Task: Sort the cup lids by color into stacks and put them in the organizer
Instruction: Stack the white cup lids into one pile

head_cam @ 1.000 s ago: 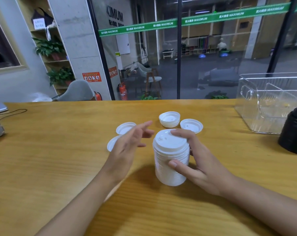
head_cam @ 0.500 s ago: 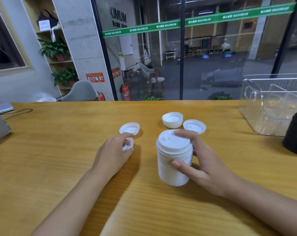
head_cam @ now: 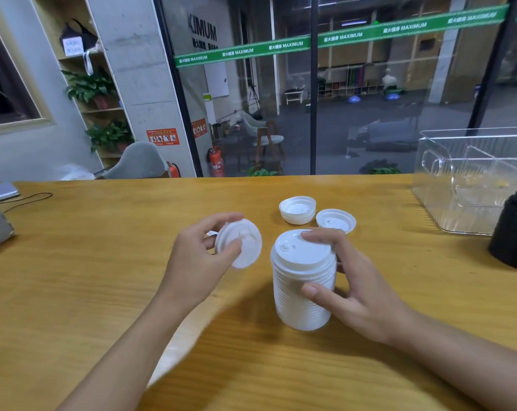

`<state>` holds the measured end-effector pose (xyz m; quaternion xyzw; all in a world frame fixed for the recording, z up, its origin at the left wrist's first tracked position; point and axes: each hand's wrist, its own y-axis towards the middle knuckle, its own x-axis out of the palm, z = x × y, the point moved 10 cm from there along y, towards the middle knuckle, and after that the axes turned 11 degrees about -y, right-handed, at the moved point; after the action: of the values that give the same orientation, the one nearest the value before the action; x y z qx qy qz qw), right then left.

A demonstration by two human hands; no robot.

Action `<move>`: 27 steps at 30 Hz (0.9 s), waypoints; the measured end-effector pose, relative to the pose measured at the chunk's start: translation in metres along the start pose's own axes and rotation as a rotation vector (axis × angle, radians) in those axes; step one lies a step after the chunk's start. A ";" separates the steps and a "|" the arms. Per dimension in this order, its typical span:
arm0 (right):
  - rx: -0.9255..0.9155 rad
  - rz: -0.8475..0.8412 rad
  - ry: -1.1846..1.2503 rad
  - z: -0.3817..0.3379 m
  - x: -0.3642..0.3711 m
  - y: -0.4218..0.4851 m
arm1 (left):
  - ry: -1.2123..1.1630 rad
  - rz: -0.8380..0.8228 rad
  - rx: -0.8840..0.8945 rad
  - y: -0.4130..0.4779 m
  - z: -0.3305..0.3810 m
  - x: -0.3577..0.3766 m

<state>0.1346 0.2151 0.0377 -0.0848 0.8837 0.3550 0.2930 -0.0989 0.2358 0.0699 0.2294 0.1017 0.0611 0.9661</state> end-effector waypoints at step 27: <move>-0.065 0.064 0.051 -0.011 -0.005 0.002 | -0.229 -0.084 -0.008 -0.026 0.021 0.054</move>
<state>0.1327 0.2085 0.0480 -0.0750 0.8812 0.3903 0.2560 -0.0394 0.2128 0.0676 0.2266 -0.0001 -0.0059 0.9740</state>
